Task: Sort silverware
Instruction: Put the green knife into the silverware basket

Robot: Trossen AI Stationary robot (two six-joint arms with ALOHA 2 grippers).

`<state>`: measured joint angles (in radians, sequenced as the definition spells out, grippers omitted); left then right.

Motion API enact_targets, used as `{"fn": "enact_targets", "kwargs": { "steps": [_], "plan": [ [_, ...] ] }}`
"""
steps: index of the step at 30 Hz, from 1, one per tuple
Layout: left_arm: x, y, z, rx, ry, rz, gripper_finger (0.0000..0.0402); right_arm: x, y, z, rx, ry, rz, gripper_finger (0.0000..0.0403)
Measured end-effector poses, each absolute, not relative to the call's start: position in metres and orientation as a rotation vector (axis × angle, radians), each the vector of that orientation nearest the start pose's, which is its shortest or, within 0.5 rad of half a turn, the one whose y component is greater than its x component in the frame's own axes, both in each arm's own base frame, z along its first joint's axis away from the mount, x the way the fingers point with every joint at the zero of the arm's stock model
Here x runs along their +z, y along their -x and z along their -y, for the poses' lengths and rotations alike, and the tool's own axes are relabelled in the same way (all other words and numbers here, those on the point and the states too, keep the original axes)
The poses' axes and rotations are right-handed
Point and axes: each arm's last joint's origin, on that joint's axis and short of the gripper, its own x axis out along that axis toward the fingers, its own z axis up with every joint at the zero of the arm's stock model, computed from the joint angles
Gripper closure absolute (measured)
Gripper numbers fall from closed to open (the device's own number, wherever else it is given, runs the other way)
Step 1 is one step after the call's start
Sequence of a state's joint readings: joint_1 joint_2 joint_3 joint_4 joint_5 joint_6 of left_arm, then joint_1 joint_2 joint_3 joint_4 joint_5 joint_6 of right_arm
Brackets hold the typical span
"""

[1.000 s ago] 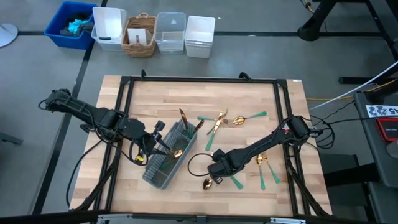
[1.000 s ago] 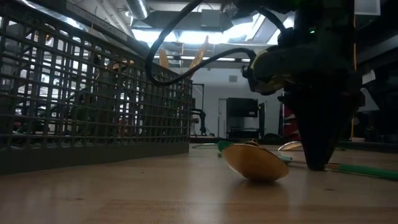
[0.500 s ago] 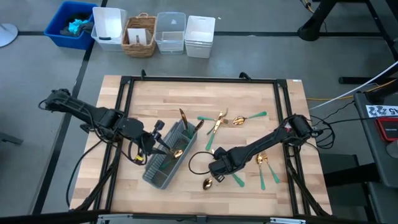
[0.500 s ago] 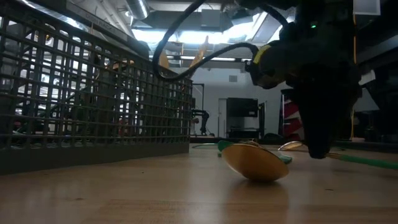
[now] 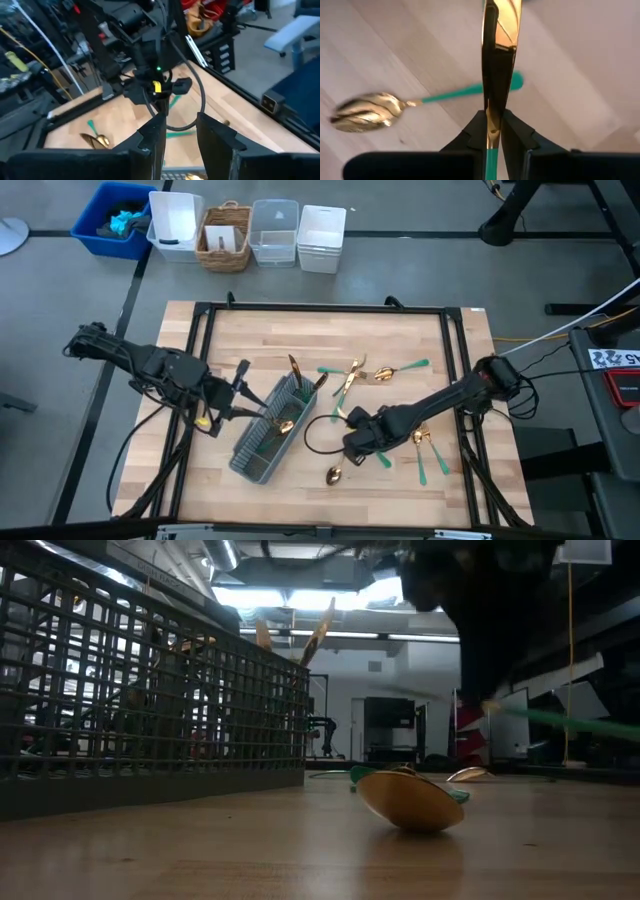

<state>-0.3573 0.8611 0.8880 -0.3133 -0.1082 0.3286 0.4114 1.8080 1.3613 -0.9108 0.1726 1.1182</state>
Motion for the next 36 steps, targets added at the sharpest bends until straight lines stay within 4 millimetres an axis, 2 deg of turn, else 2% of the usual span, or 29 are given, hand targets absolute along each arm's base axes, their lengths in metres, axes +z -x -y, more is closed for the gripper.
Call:
{"fn": "enact_targets", "kwargs": {
  "steps": [9, 14, 23, 30, 36],
  "plan": [
    [0.347, -0.172, 0.058, -0.21, -0.406, -0.216, 0.0302, 0.26, -0.313, -0.125, -0.484, -0.424, -0.951, 0.0361],
    [0.347, -0.172, 0.058, -0.2, -0.407, -0.215, 0.0302, 0.282, -0.315, -0.122, -0.43, -0.316, -0.786, 0.0361],
    [0.35, -0.174, 0.056, -0.178, -0.395, -0.182, 0.0302, 0.316, -0.338, -0.122, -0.344, 0.017, -0.452, 0.0361],
    [0.351, -0.175, 0.051, -0.149, -0.376, -0.181, 0.0302, 0.335, -0.356, -0.099, -0.3, 0.152, -0.299, 0.0361],
    [0.351, -0.176, 0.049, -0.134, -0.373, -0.19, 0.0302, 0.334, -0.376, -0.076, -0.194, 0.202, -0.237, 0.0361]
  ]
}}
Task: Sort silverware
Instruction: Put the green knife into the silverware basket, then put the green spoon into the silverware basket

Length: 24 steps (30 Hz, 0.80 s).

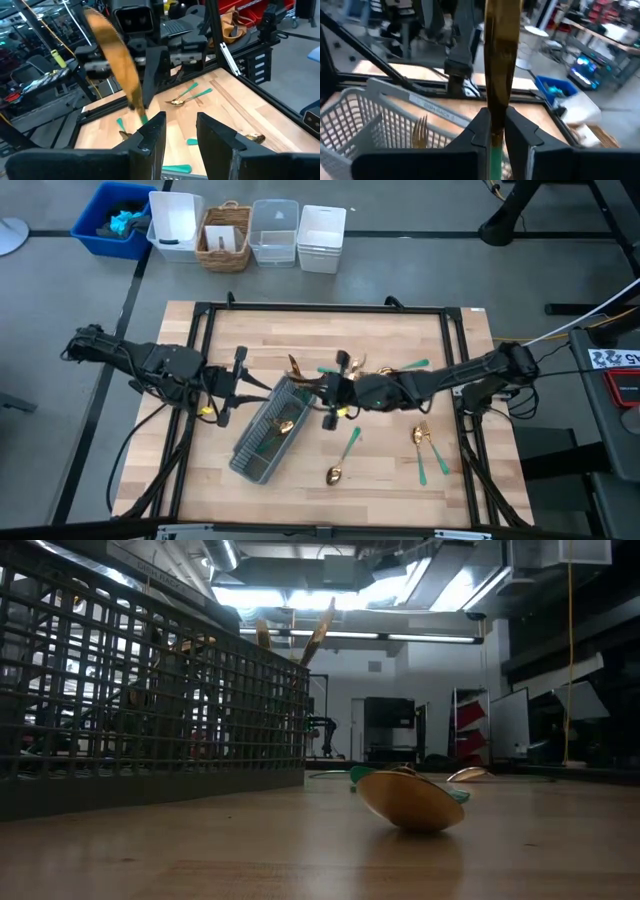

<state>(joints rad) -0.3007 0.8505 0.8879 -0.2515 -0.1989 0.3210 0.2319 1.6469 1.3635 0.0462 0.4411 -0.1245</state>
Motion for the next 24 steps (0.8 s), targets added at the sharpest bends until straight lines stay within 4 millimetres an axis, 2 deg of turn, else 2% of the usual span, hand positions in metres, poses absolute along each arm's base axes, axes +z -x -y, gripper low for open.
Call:
{"fn": "enact_targets", "kwargs": {
  "steps": [9, 16, 21, 24],
  "plan": [
    [0.35, -0.176, 0.048, -0.133, -0.373, -0.195, 0.0302, 0.307, -0.405, -0.053, -0.146, 0.238, -0.23, 0.0361],
    [0.35, -0.176, 0.048, -0.133, -0.374, -0.199, 0.0302, 0.285, -0.417, -0.053, -0.152, 0.194, -0.267, 0.0367],
    [0.35, -0.176, 0.048, -0.134, -0.374, -0.199, 0.0302, 0.263, -0.426, -0.055, -0.156, 0.179, -0.325, 0.0394],
    [0.35, -0.176, 0.048, -0.133, -0.374, -0.198, 0.0302, 0.256, -0.427, -0.054, -0.195, 0.19, -0.344, 0.0398]
  ]
}}
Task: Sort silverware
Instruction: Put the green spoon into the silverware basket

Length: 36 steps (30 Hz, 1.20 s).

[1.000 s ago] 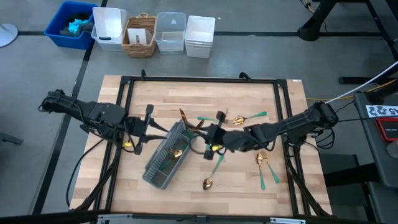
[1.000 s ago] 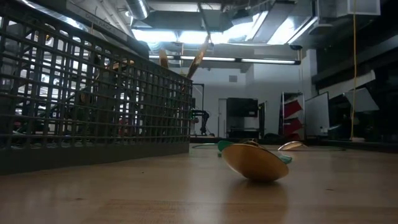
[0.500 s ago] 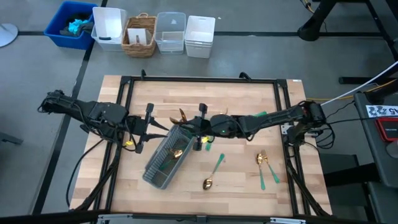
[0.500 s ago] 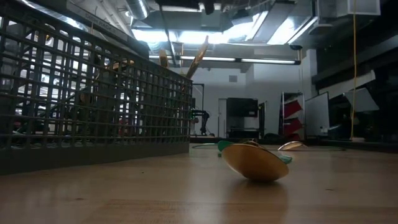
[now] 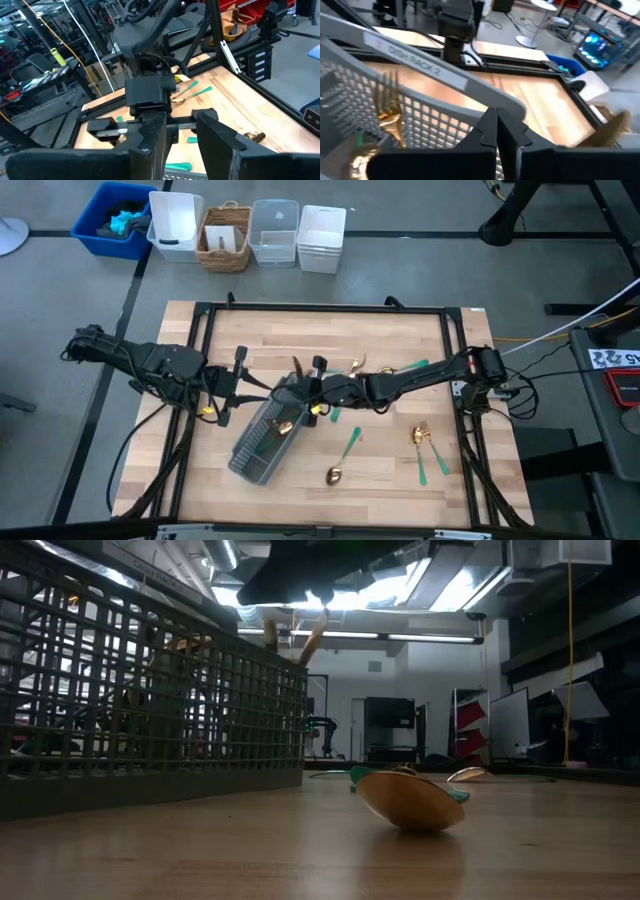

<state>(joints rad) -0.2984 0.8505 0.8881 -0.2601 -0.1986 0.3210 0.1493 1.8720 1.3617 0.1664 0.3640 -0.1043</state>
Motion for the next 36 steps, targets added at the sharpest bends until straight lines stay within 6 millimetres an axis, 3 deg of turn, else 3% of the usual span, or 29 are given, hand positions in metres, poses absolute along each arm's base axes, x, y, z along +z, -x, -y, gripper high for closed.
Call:
{"fn": "enact_targets", "kwargs": {
  "steps": [5, 9, 18, 25, 30, 36],
  "plan": [
    [0.35, -0.176, 0.048, -0.134, -0.374, -0.198, 0.0302, 0.259, -0.425, -0.053, -0.226, 0.205, -0.35, 0.038],
    [0.35, -0.176, 0.048, -0.133, -0.374, -0.198, 0.0302, 0.279, -0.414, -0.055, -0.221, 0.203, -0.331, 0.0381],
    [0.35, -0.188, 0.052, -0.123, -0.313, -0.164, 0.0302, 0.331, -0.364, -0.071, -0.145, 0.286, -0.37, 0.0386],
    [0.337, -0.229, 0.063, -0.107, -0.242, -0.132, 0.0302, 0.348, -0.313, -0.074, -0.094, 0.349, -0.566, 0.0386],
    [0.33, -0.263, 0.067, -0.087, -0.204, -0.171, 0.0302, 0.338, -0.282, -0.07, -0.058, 0.329, -0.823, 0.0386],
    [0.327, -0.307, 0.079, -0.099, -0.182, -0.22, 0.0302, 0.323, -0.265, -0.065, -0.116, 0.247, -1.052, 0.0386]
  ]
}}
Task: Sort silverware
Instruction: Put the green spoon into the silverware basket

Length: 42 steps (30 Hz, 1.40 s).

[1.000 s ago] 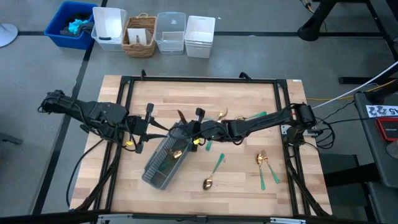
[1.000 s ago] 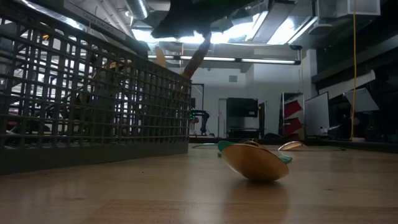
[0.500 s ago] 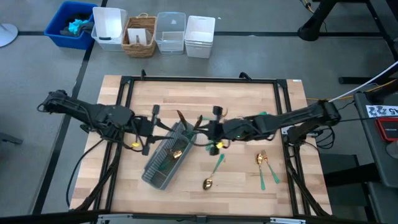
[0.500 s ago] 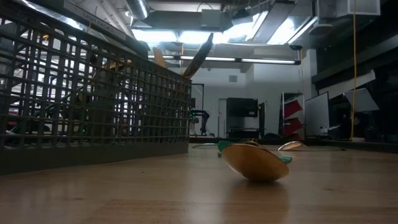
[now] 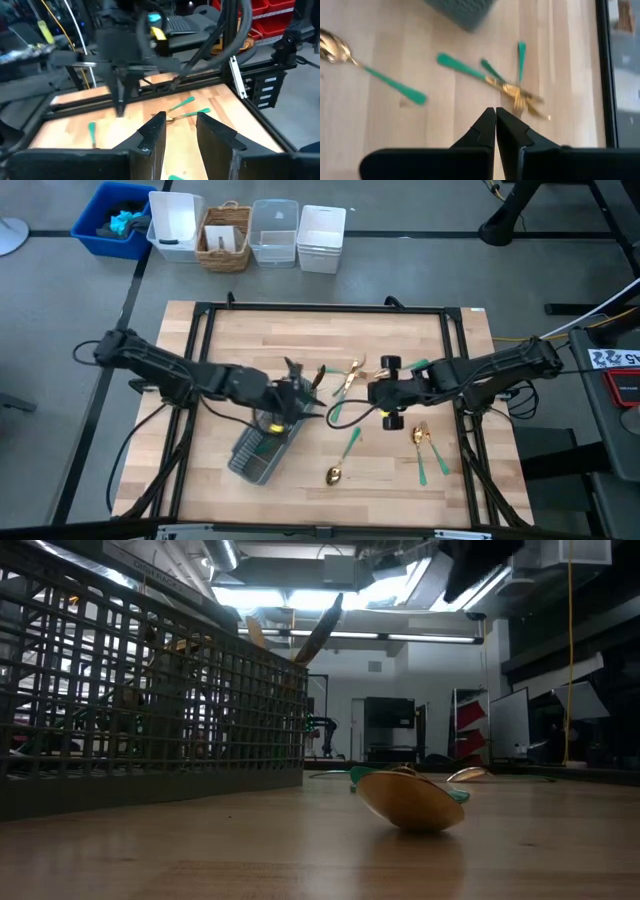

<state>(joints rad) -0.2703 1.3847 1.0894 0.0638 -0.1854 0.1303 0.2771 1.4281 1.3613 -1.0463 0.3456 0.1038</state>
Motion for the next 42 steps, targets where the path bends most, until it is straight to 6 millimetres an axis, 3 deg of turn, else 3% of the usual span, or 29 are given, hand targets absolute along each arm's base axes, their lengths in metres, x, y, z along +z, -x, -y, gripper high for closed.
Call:
{"fn": "enact_targets", "kwargs": {
  "steps": [7, 15, 19, 24, 31, 42],
  "plan": [
    [0.322, -0.352, 0.093, -0.109, -0.079, -0.299, 0.0302, 0.318, -0.252, -0.062, -0.135, 0.276, -1.19, 0.0386],
    [0.321, -0.397, 0.107, -0.125, 0.023, -0.535, 0.0302, 0.319, -0.235, -0.056, -0.144, 0.319, -1.315, 0.0386],
    [0.31, -0.417, 0.115, -0.141, 0.066, -0.654, 0.0302, 0.326, -0.221, -0.052, -0.155, 0.335, -1.346, 0.0386],
    [0.284, -0.427, 0.126, -0.122, 0.113, -0.804, 0.0302, 0.341, -0.194, -0.042, -0.205, 0.386, -1.353, 0.0386],
    [0.246, -0.442, 0.139, -0.074, 0.232, -0.87, 0.0302, 0.361, -0.16, -0.032, -0.222, 0.372, -1.261, 0.0386],
    [0.21, -0.458, 0.146, -0.068, 0.403, -0.907, 0.0302, 0.376, -0.132, -0.025, -0.22, 0.303, -1.138, 0.0386]
  ]
}}
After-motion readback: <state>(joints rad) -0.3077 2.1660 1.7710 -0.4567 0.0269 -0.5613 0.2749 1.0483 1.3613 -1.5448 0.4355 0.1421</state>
